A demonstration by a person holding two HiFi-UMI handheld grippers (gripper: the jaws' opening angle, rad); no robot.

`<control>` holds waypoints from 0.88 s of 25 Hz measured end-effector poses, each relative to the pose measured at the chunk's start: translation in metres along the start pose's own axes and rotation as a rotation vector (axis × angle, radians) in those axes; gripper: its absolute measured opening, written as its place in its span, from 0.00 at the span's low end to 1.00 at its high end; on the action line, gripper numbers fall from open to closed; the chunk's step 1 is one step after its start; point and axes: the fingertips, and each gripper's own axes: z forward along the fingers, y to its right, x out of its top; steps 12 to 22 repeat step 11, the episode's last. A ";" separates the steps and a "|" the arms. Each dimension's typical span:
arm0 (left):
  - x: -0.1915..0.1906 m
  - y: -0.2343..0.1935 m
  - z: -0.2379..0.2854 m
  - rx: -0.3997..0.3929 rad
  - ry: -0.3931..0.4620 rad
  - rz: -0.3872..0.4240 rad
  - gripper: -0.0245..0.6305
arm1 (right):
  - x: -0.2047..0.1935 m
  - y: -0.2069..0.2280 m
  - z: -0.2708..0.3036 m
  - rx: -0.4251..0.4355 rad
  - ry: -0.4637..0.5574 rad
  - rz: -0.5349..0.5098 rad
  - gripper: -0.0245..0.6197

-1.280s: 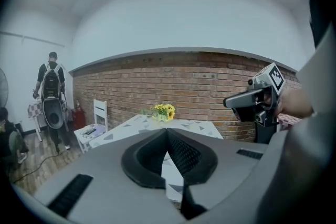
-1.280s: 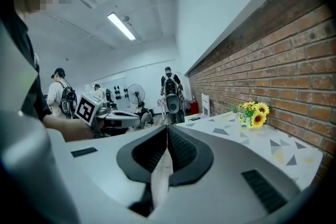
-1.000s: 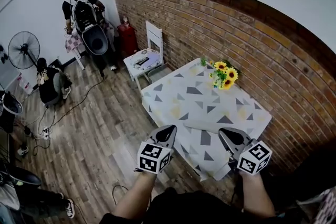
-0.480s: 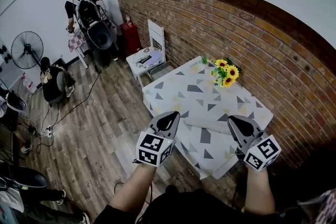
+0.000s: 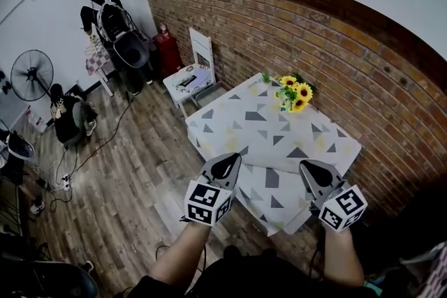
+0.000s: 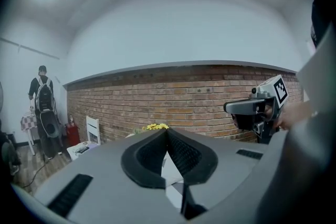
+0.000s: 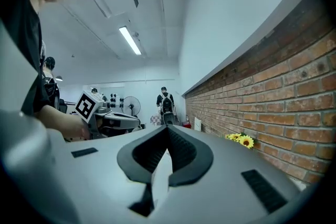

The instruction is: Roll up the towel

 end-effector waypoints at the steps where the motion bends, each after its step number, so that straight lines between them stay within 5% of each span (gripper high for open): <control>1: -0.003 0.001 0.000 0.000 -0.006 -0.001 0.07 | -0.003 0.000 -0.001 0.001 -0.005 0.003 0.06; 22: -0.014 -0.013 -0.006 0.037 -0.018 -0.029 0.07 | -0.004 0.004 0.002 -0.023 -0.030 0.003 0.06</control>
